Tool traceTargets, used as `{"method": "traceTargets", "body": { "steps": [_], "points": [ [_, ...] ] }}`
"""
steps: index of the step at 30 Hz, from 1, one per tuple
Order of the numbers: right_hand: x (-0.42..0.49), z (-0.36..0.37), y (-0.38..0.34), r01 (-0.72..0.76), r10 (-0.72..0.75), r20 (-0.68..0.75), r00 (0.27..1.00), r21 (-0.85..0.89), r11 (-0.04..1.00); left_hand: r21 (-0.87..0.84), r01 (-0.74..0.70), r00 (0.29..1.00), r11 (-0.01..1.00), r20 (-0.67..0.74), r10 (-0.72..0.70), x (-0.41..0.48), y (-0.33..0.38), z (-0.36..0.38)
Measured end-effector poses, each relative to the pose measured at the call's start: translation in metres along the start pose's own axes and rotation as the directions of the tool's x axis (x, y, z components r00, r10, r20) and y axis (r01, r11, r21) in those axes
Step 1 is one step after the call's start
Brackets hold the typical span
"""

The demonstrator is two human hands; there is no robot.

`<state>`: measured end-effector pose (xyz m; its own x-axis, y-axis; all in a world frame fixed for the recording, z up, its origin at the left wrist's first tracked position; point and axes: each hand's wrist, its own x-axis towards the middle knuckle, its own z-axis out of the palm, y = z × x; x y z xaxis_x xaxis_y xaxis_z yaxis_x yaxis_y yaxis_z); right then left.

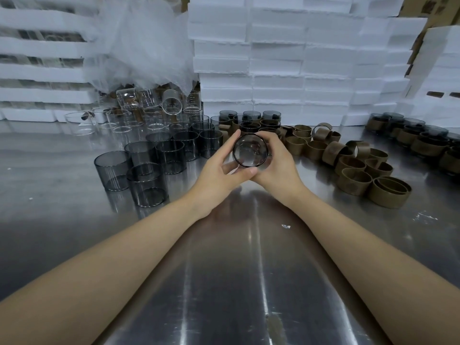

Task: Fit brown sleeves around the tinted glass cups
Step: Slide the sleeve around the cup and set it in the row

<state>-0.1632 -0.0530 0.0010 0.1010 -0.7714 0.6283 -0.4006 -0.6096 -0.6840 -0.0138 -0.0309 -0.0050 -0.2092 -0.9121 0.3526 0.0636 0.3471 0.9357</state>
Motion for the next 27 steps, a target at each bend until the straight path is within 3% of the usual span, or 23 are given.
{"method": "traceTargets", "body": {
  "steps": [10, 21, 27],
  "points": [
    [0.000, 0.002, -0.002, -0.019, 0.019, 0.007, 1.000, 0.019, 1.000, -0.014, -0.004, 1.000, 1.000, -0.009, 0.004, 0.001, 0.000, -0.001],
    [0.000, 0.001, 0.006, -0.112, 0.110, 0.087, 0.990, 0.026, 0.993, 0.049, 0.048, 0.999, 0.998, -0.025, -0.047, 0.000, 0.003, -0.001],
    [0.000, -0.002, 0.009, -0.136, 0.130, 0.135, 0.982, 0.033, 0.990, 0.000, 0.080, 0.993, 0.997, -0.087, -0.080, -0.001, 0.011, 0.002]
  ]
}}
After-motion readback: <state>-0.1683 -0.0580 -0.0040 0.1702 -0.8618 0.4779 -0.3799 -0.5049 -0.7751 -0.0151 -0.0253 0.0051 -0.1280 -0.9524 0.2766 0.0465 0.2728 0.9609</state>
